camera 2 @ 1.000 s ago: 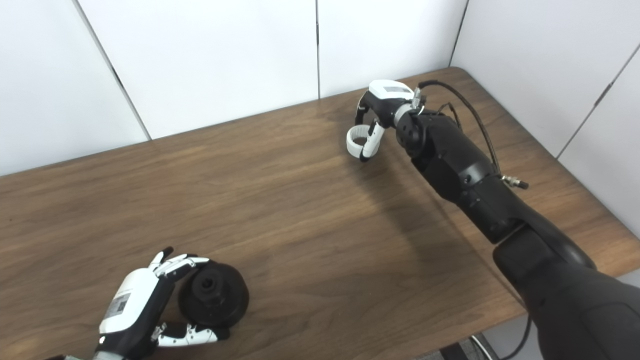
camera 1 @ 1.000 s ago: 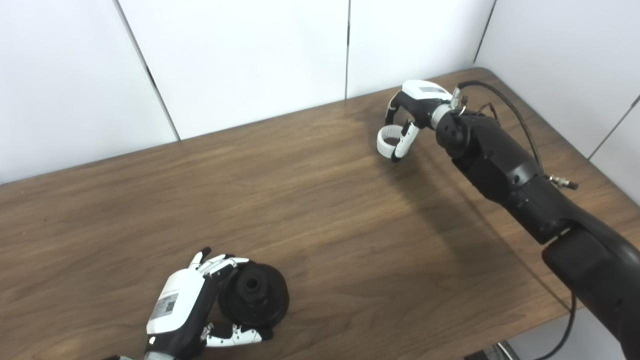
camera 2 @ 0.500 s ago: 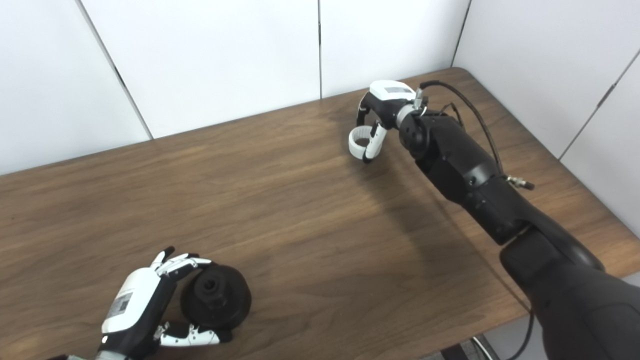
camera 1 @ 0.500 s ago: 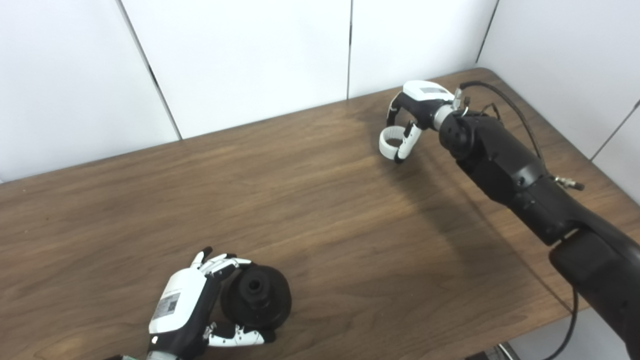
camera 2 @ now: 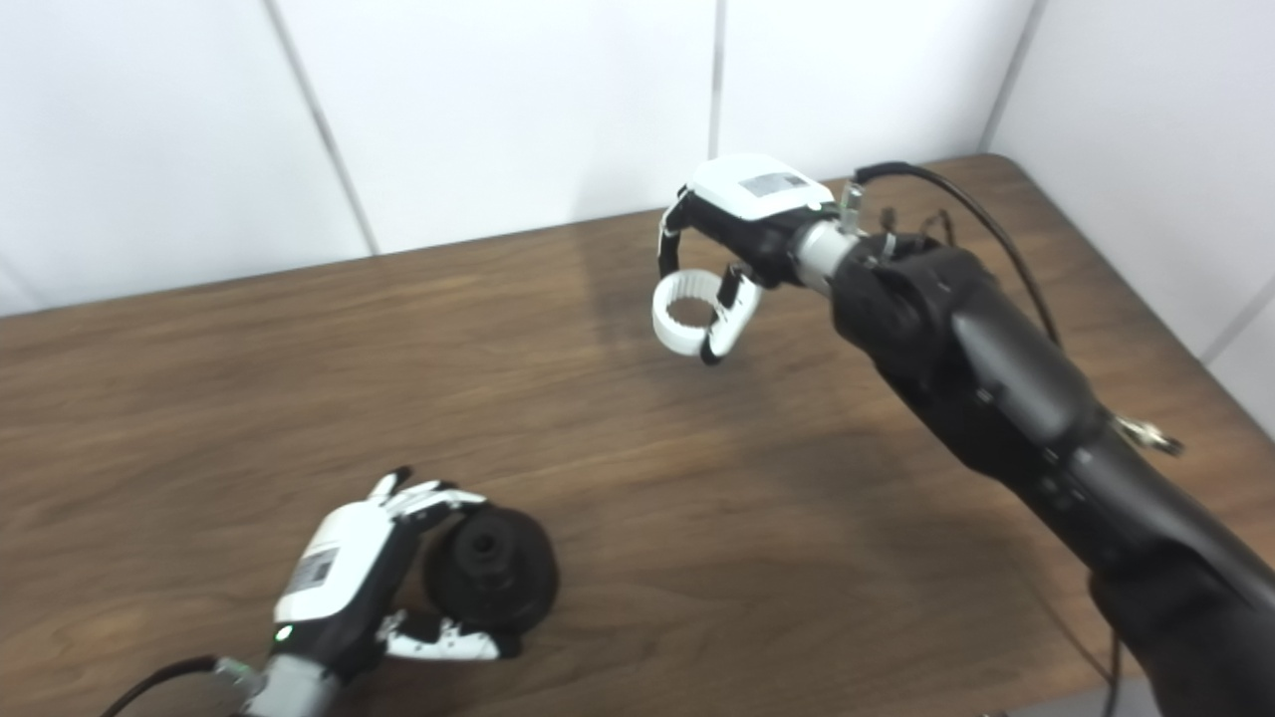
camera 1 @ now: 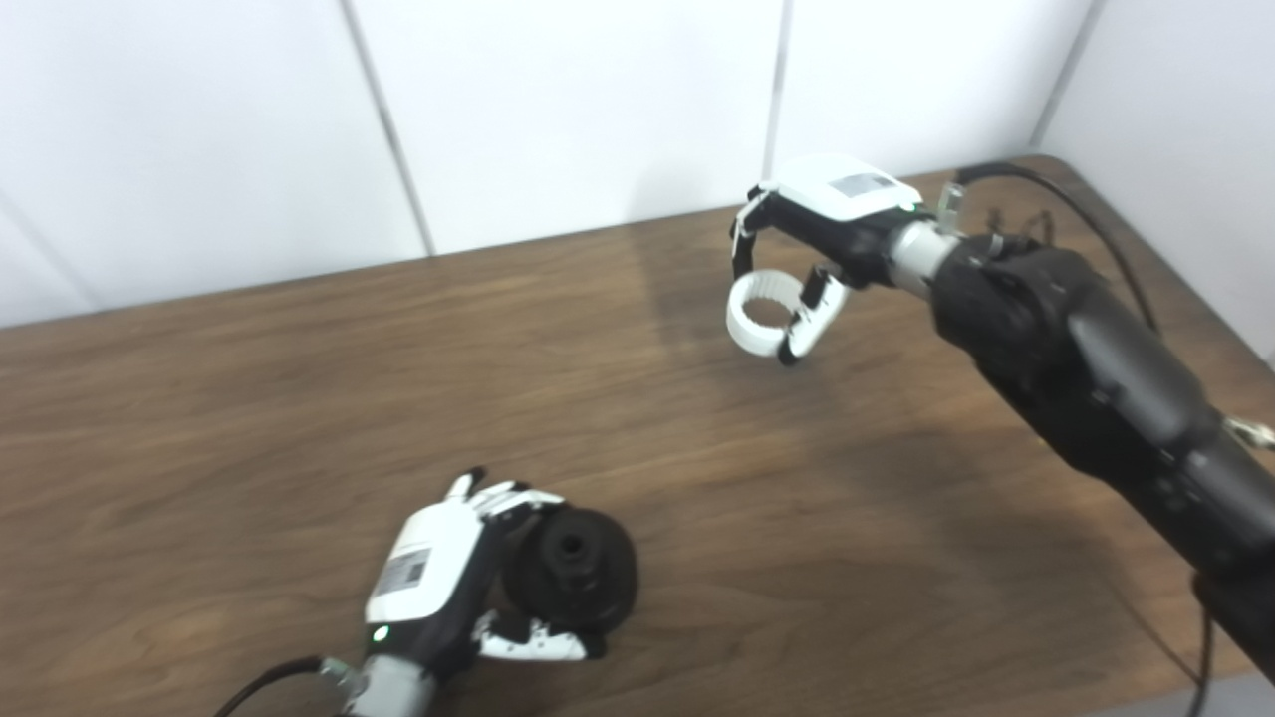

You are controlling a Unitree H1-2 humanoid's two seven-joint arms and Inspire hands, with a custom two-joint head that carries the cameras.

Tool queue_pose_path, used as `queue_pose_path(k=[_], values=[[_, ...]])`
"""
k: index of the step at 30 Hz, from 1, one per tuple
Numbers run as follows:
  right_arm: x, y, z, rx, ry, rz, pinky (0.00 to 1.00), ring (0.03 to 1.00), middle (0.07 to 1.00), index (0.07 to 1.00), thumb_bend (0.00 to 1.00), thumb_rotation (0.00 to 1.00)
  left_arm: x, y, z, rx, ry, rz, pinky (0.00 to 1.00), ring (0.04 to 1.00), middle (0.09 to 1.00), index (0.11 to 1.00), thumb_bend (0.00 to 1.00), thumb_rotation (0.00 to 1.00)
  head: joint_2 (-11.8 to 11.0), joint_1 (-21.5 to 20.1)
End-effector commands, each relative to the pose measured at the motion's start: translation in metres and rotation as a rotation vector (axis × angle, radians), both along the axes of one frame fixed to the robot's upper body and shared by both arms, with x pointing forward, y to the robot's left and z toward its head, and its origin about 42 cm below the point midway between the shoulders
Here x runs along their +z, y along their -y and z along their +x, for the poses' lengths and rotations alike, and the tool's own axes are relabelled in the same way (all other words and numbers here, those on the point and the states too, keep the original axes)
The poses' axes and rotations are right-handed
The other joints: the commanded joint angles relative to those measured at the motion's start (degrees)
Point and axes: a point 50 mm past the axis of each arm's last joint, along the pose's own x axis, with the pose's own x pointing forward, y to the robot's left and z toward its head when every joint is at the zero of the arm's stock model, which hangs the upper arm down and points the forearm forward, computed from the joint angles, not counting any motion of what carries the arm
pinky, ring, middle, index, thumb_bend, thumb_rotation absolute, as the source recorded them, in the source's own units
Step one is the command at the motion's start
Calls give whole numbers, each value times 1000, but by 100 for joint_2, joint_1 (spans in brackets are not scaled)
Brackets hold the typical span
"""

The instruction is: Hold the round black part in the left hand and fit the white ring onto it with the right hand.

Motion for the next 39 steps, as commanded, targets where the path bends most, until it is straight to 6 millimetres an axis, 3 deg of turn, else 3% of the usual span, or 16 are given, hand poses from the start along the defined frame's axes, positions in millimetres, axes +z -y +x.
queue_pose_path(k=[1, 8, 17, 25, 39], values=[[19, -6, -12, 40, 69, -20, 856, 921, 789, 483, 525, 134, -1, 8, 0, -22, 4, 23, 1000, 854, 752, 479, 525, 57, 49, 184], [24, -34, -56, 201, 57, 31, 836, 916, 780, 482, 524, 132, -1, 22, 3, -22, 3, 41, 1000, 863, 759, 480, 525, 58, 225, 708], [31, -56, -85, 334, 58, 81, 846, 906, 771, 482, 525, 132, 3, 30, 8, -17, 2, 58, 1000, 867, 759, 480, 525, 60, 526, 945], [38, -72, -96, 397, 46, 80, 833, 908, 770, 481, 524, 131, 6, 32, 12, -12, 2, 64, 1000, 864, 756, 481, 525, 60, 689, 937], [14, -88, -94, 427, -18, 76, 823, 910, 769, 481, 525, 132, 4, 28, 12, -14, 11, 48, 1000, 853, 750, 480, 525, 60, 662, 727]])
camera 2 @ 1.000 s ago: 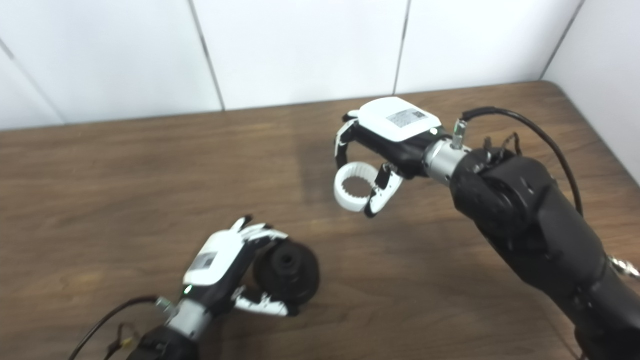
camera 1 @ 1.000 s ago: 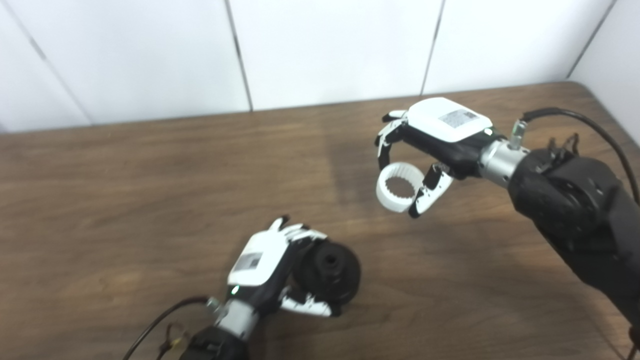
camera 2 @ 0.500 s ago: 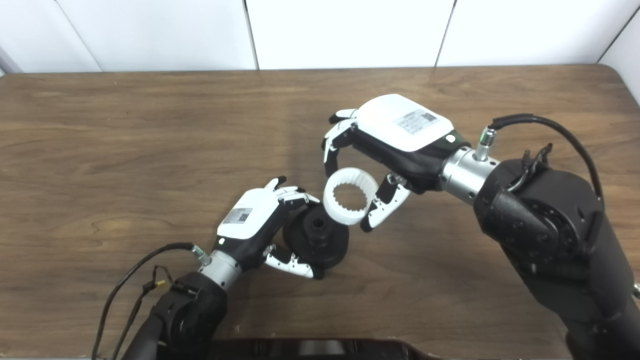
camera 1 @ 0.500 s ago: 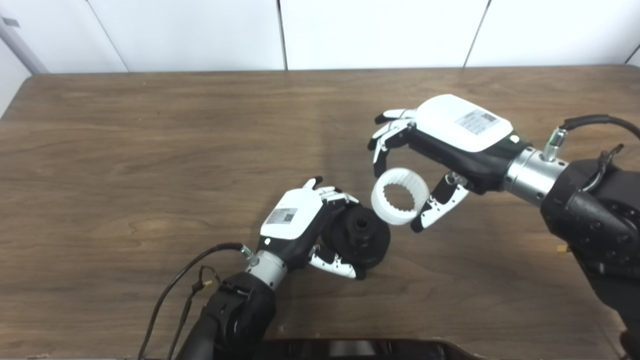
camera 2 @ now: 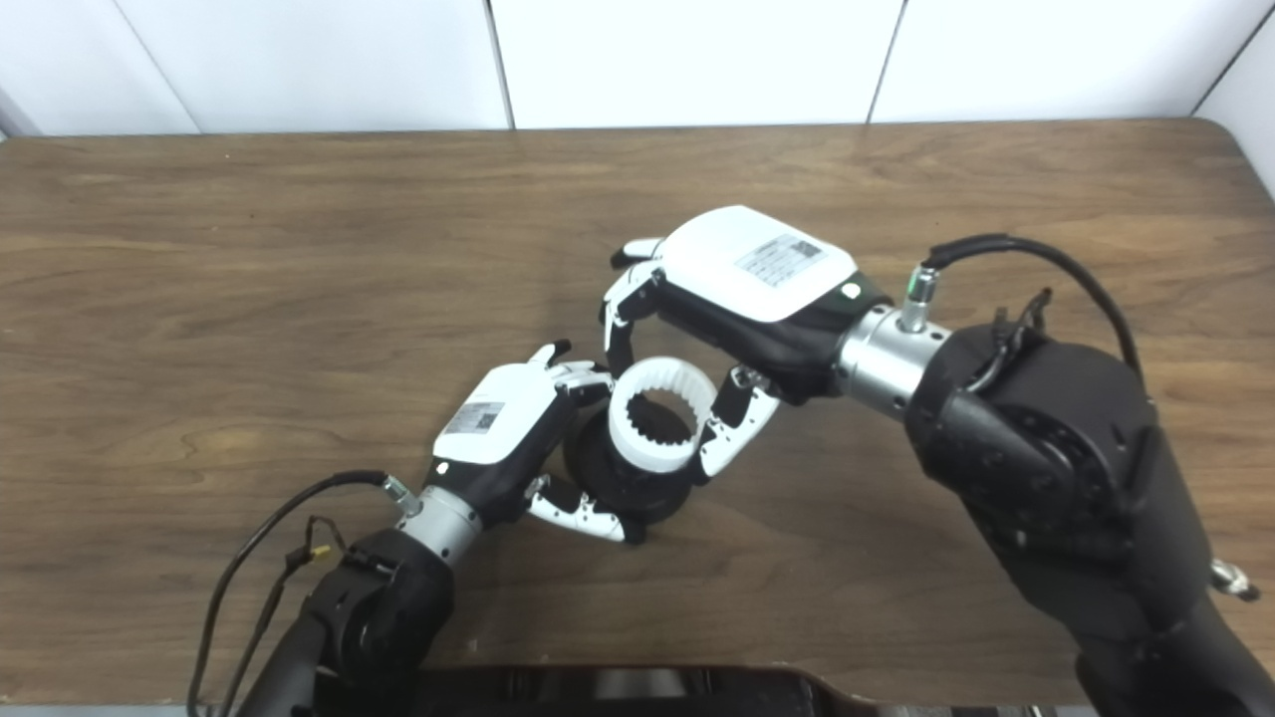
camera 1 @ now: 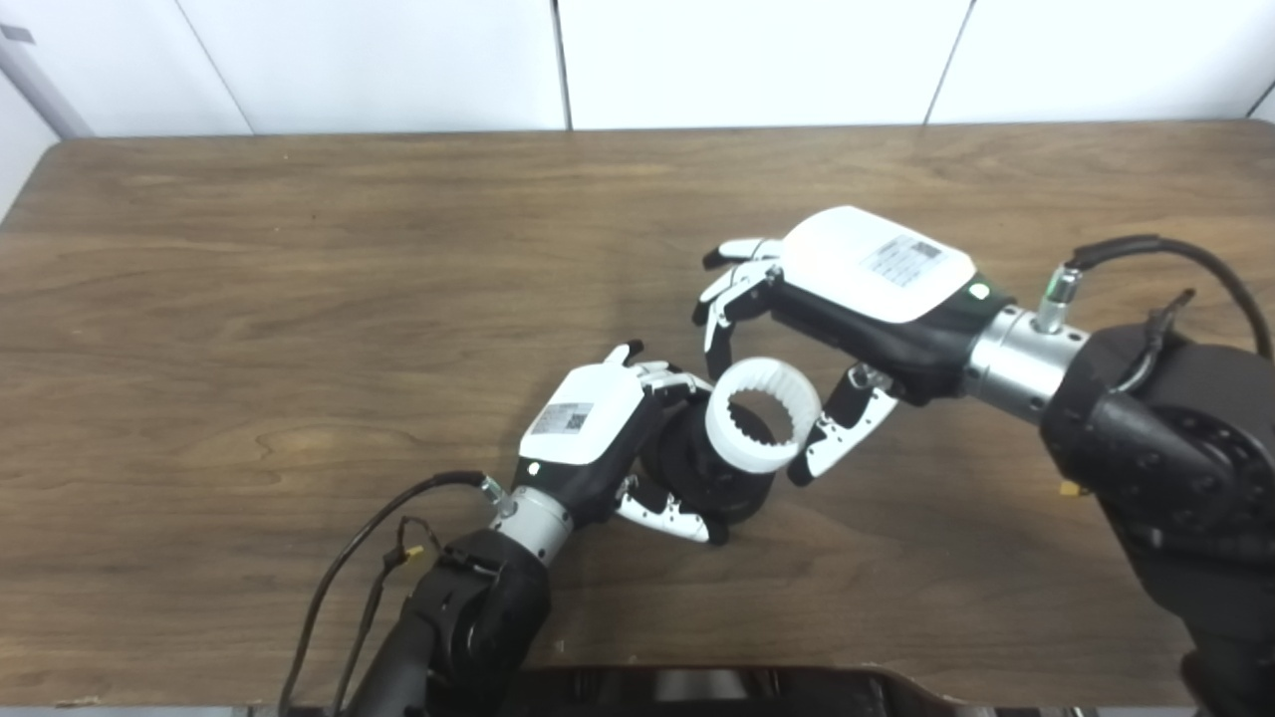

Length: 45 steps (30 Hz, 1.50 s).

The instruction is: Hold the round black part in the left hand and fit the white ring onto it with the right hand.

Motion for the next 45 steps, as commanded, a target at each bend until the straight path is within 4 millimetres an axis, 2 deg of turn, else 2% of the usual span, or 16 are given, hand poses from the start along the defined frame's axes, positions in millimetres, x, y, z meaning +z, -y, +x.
queue_pose_path(k=[1, 16, 29, 45], values=[[2, -3, 2, 8, 60, 10, 824, 911, 768, 481, 525, 132, 1, -3, 2, 9, 13, 17, 1000, 854, 751, 480, 525, 60, -7, -15], [-35, -18, 15, -35, -13, 58, 844, 914, 781, 482, 524, 130, 2, -6, 0, 3, 9, 29, 1000, 858, 753, 479, 525, 61, -35, -94], [-46, -25, 19, -42, -22, 46, 841, 916, 783, 482, 523, 130, 4, -5, 0, 2, 14, 21, 1000, 852, 750, 479, 525, 60, -20, -122], [-56, -21, 23, -60, -47, 38, 832, 931, 790, 483, 523, 129, 6, -6, 0, -1, 24, 21, 1000, 847, 745, 480, 524, 60, -14, -197]])
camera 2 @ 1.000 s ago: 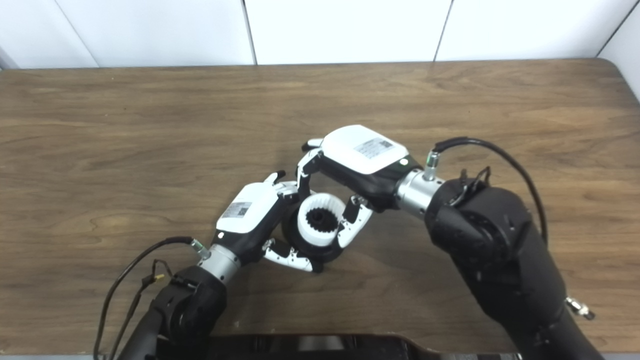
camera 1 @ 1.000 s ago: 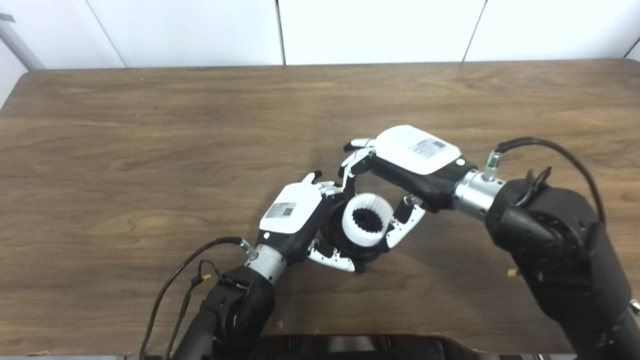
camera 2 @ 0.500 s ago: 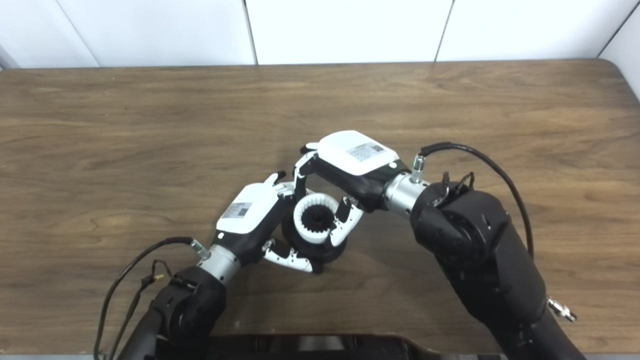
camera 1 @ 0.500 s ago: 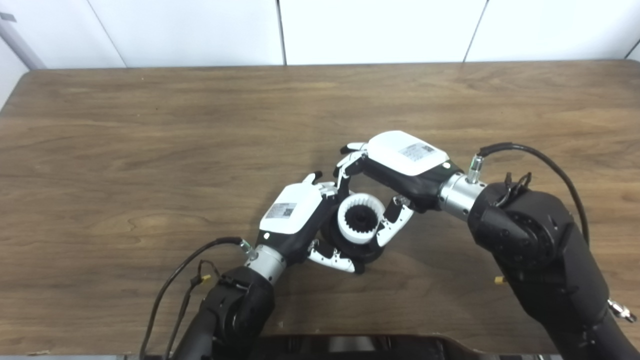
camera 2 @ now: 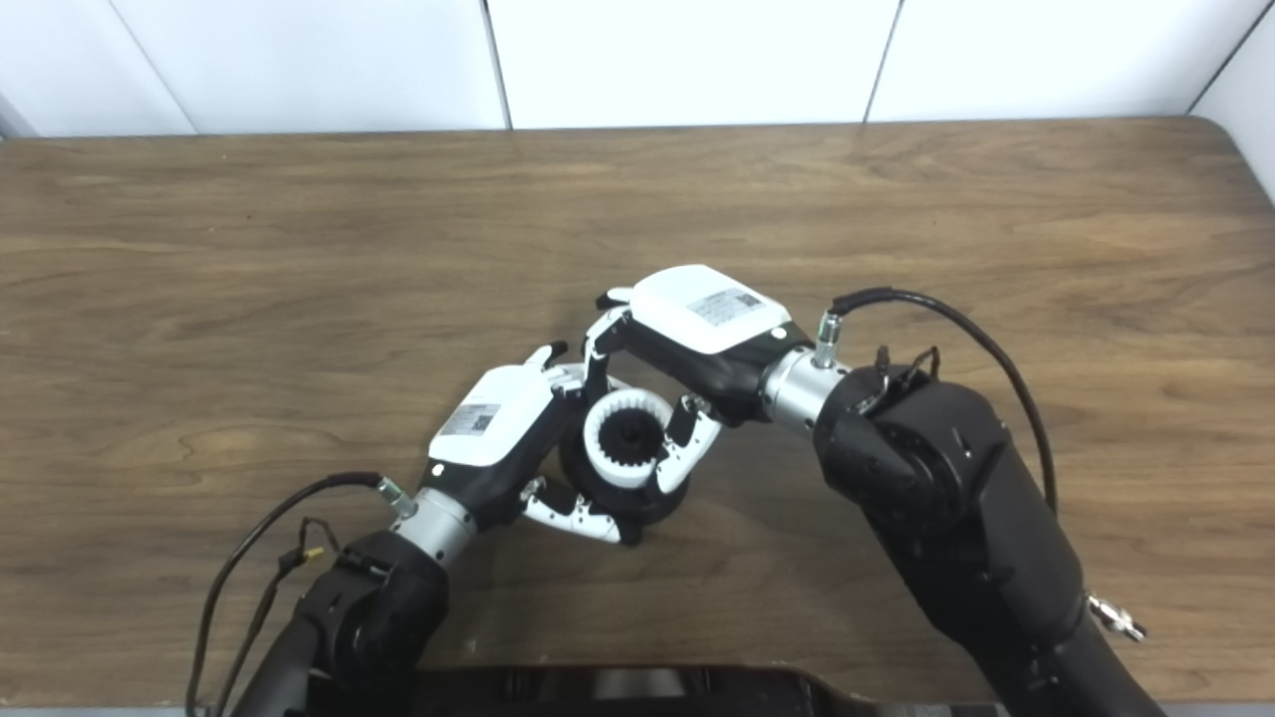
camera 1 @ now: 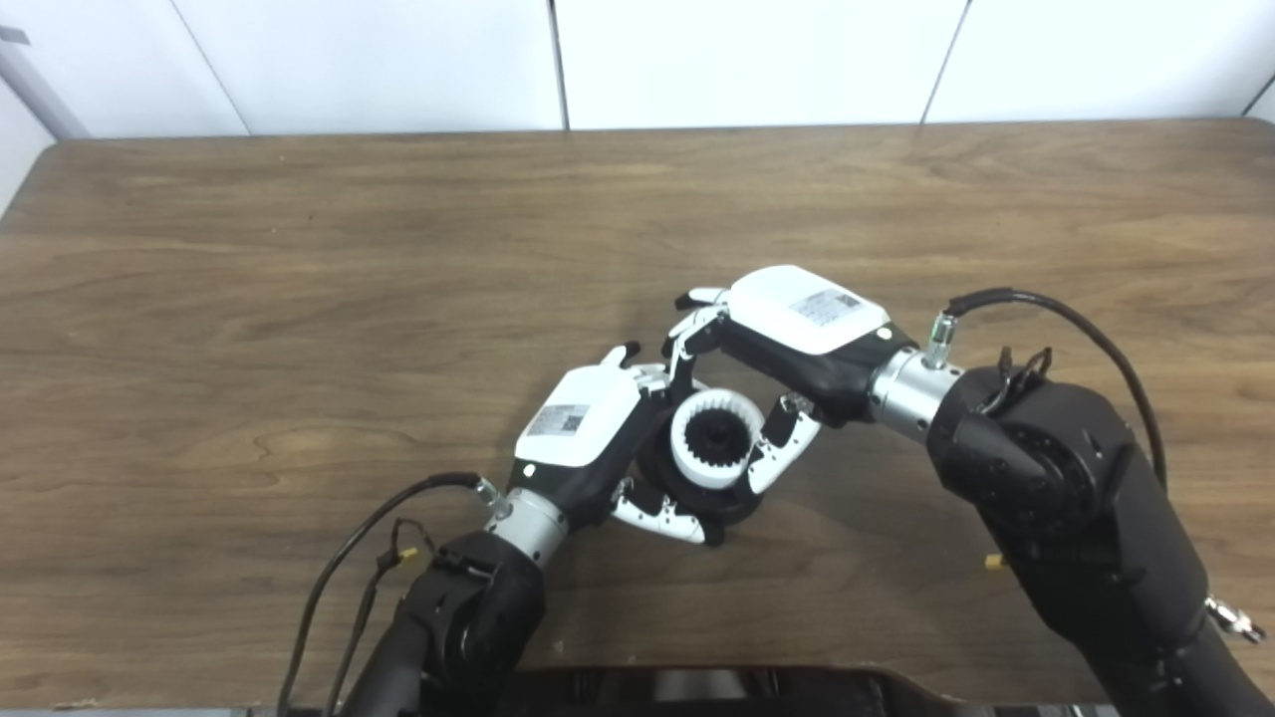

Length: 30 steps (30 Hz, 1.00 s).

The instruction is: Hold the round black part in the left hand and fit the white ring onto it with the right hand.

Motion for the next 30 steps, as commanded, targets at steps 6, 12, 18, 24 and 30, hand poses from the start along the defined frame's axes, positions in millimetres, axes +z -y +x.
queue_pose_path(k=[6, 12, 18, 24, 30], values=[[2, 3, 7, -6, 49, 8, 829, 928, 787, 483, 523, 129, 5, -4, 1, 5, 23, 11, 1000, 850, 746, 479, 525, 59, 6, -63], [0, 6, 9, -33, 33, 12, 834, 936, 800, 566, 773, 174, 4, -5, 1, 9, 31, 9, 1000, 849, 745, 479, 525, 60, 19, -53], [11, 8, 9, -34, 46, 12, 874, 946, 843, 704, 998, 335, 4, -5, 2, 9, 25, 20, 1000, 848, 745, 479, 525, 60, 3, -47], [39, 9, 6, -38, 96, 50, 904, 953, 857, 728, 1000, 393, 2, -5, 3, 8, 24, 22, 1000, 844, 743, 479, 525, 60, -24, -49], [66, 10, 6, -19, 154, 106, 886, 942, 836, 696, 1000, 366, 1, -5, 3, 9, 22, 24, 1000, 847, 745, 479, 525, 60, -50, -52]])
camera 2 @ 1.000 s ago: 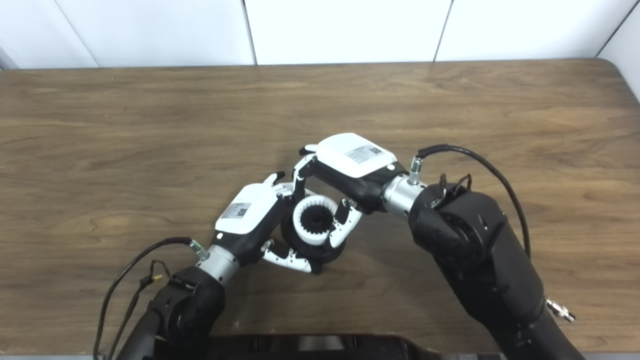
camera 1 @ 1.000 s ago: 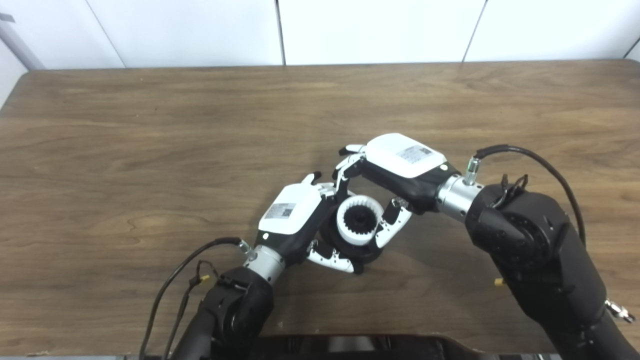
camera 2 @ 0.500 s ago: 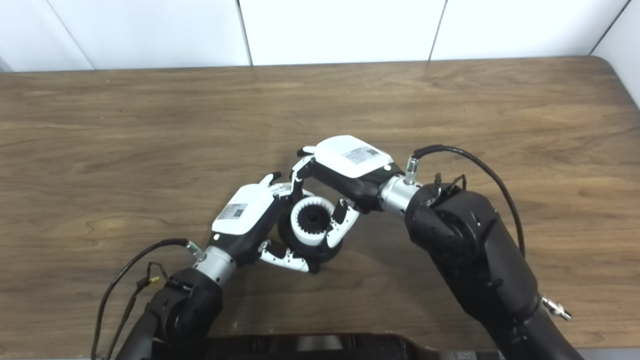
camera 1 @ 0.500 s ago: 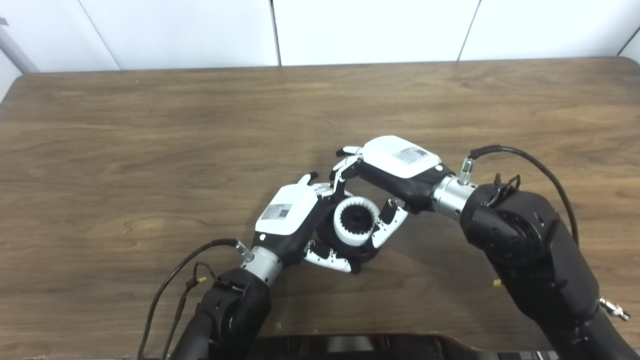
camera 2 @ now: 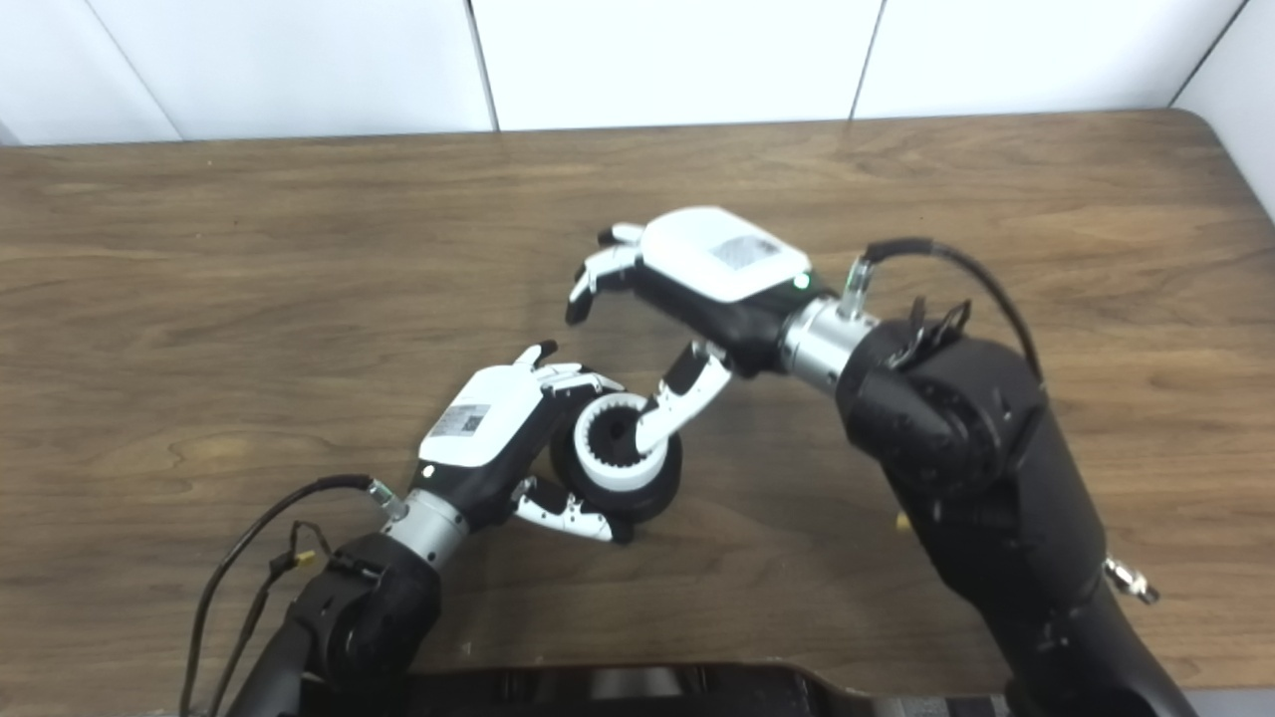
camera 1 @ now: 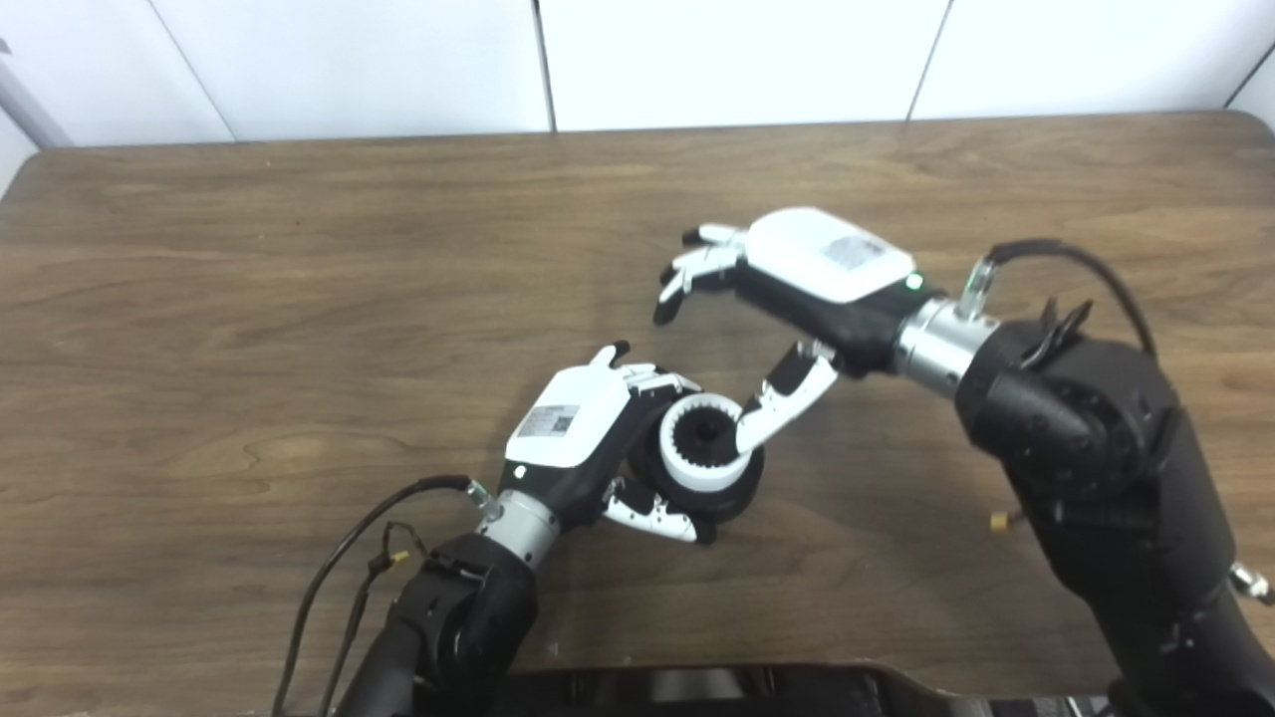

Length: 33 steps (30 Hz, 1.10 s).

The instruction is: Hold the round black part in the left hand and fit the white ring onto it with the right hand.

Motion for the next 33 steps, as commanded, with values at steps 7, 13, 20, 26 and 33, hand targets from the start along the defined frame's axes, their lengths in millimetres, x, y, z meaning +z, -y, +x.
queue_pose_path(k=[7, 13, 20, 26, 33], values=[[34, 0, 1, 19, 88, 31, 864, 946, 832, 679, 1000, 384, 0, -3, 3, 9, 22, 31, 1000, 843, 742, 479, 525, 60, -21, -1], [37, 5, 0, 9, 87, 36, 859, 953, 828, 674, 1000, 380, -1, -5, 4, 15, 17, 34, 1000, 845, 743, 480, 525, 60, -40, -1], [36, 8, -1, -8, 73, 41, 832, 944, 822, 675, 1000, 371, -1, -7, 4, 23, 14, 45, 1000, 845, 744, 481, 525, 65, -44, -21], [35, 9, 0, -16, 75, 45, 817, 932, 820, 676, 1000, 367, 1, -8, 5, 24, -7, 94, 1000, 850, 758, 606, 880, 240, -45, -23], [34, 9, 1, -21, 75, 47, 817, 931, 821, 677, 1000, 375, 6, -10, 7, 11, -67, 161, 1000, 896, 857, 846, 1000, 379, -59, -17]])
